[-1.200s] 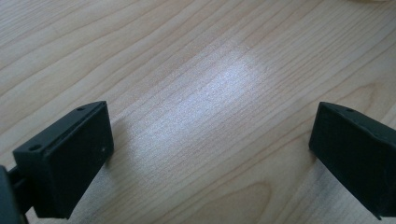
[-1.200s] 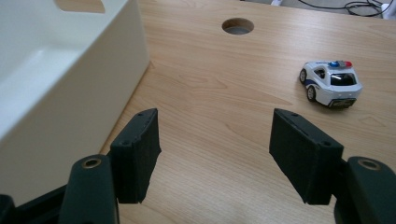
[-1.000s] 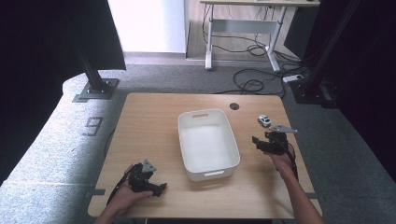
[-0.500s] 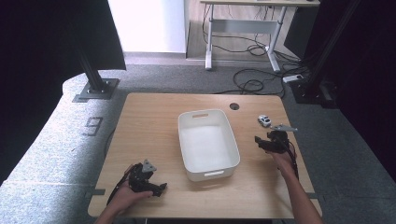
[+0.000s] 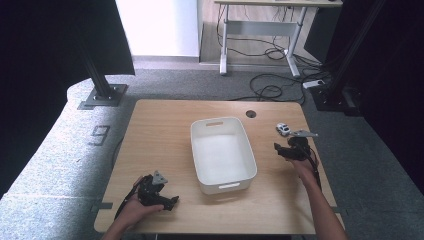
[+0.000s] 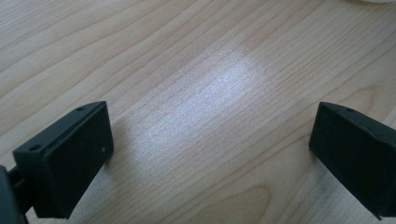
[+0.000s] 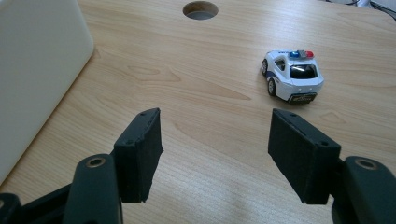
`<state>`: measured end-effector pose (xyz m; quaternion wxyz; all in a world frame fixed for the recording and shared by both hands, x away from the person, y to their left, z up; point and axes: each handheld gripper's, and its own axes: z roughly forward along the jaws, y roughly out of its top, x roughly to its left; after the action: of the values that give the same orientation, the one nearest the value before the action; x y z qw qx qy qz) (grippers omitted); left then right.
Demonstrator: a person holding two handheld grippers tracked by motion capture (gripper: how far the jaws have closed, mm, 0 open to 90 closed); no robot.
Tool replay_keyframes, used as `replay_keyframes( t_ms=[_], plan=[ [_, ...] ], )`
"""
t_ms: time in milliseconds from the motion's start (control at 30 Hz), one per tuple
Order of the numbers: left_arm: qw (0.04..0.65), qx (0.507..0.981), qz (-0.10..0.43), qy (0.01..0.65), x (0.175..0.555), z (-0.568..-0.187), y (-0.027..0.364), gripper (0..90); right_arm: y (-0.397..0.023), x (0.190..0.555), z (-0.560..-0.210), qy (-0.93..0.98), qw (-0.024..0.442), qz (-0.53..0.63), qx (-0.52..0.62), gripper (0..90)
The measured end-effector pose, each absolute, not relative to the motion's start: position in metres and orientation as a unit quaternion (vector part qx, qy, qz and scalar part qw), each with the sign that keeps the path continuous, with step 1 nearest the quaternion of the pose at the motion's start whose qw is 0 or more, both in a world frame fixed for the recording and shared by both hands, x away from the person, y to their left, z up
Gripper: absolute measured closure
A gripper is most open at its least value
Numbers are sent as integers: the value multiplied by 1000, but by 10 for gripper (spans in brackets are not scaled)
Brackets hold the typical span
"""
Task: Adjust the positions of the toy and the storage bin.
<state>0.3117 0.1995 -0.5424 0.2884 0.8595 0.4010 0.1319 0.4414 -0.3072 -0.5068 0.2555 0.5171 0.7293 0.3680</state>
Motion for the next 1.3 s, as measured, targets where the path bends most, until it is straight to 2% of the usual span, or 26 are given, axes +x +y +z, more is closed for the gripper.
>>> replay_keyframes(
  t_ms=[367,967,1300],
  plan=[
    [291,859,133,401,312,-543,199,0,-318,456,-517,723,250,353,539,341],
    [294,856,136,403,312,-543,199,0,-313,483,-501,715,275,354,537,328],
    [296,855,137,404,312,-544,199,0,-318,495,-504,717,263,349,544,314]
  ],
)
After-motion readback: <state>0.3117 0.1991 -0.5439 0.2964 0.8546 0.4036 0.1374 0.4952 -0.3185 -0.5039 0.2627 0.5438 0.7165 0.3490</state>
